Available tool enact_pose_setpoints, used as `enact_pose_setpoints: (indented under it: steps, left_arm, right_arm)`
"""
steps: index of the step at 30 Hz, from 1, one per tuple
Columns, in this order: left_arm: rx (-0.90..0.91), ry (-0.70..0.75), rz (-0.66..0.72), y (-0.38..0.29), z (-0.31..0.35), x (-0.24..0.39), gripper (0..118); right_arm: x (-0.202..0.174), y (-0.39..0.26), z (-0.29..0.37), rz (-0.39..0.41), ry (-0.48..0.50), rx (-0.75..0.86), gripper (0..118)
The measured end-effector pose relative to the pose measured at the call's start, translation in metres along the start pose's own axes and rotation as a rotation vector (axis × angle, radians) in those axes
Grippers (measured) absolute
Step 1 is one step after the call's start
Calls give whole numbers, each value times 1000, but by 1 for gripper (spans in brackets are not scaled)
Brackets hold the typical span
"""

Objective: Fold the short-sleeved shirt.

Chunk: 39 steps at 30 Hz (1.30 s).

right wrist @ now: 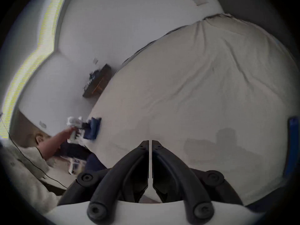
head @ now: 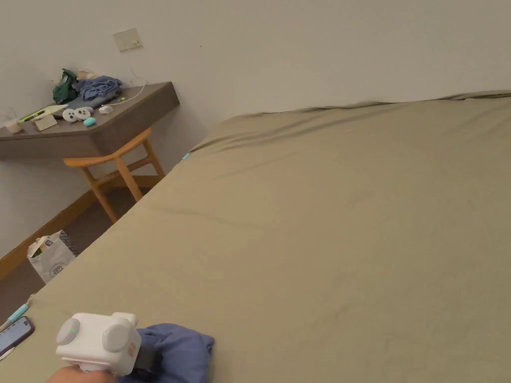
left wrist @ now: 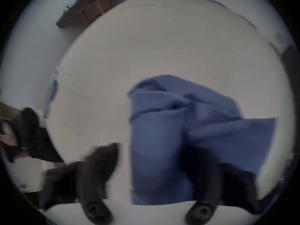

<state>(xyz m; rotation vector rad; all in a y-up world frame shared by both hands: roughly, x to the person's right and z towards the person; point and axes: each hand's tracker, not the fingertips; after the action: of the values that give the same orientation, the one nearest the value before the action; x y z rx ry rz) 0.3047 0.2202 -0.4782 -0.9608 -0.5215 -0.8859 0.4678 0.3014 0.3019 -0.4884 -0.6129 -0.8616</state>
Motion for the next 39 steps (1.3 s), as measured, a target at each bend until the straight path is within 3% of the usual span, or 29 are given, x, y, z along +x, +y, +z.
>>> enact_pose_setpoints:
  steps: [1, 2, 5, 6, 7, 8, 9, 10, 12, 15, 19, 21, 26, 28, 31, 34, 39]
  left_arm:
    - [85, -27, -19, -4, 9, -4, 118]
    - [34, -73, 16, -7, 14, -4, 118]
    - [71, -173, 182, -10, 45, -18, 118]
    - [117, -195, 234, -11, 63, -19, 111]
    - [172, -221, 252, -8, 81, -21, 74]
    - [244, -256, 250, -5, 105, -20, 20]
    - [330, -263, 219, -1, 129, -15, 4]
    - [404, -240, 180, 5, 148, -9, 0]
    - [628, -126, 218, 10, 219, 16, 0]
    - [861, -309, 325, 21, 307, 39, 0]
    - [1088, -393, 329, 27, 404, 95, 0]
    - [1133, -404, 317, 27, 438, 125, 0]
    - [1156, -447, 337, 24, 465, 176, 0]
    - [1155, -427, 330, 31, 459, 191, 0]
    - [1128, -525, 342, 24, 461, 205, 0]
    - [1115, -451, 254, 17, 461, 222, 0]
    - [1121, -450, 234, 2, 471, 232, 0]
  right_arm:
    - [-6, 2, -3, 42, -31, -13, 5]
    - [-13, 5, -5, 101, -83, -28, 5]
    - [-29, 15, -14, 244, -222, -59, 5]
    - [-33, 21, -13, 273, -263, -56, 5]
    - [-36, 28, -13, 286, -293, -53, 5]
    - [-39, 39, -10, 290, -302, -39, 5]
    - [-45, 53, -6, 296, -300, -19, 5]
    - [-25, 58, -1, 314, -309, 10, 5]
    - [-33, 95, 16, 382, -379, 116, 5]
    - [-60, 150, 52, 445, -447, 348, 5]
    - [-102, 204, 114, 366, -374, 670, 5]
    - [-118, 217, 130, 358, -422, 766, 5]
    - [-138, 224, 117, 328, -603, 791, 5]
    - [-138, 219, 104, 334, -593, 749, 5]
    - [-140, 203, 84, 380, -603, 695, 5]
    - [-139, 187, 78, 394, -586, 678, 5]
    - [-144, 188, 79, 393, -589, 677, 5]
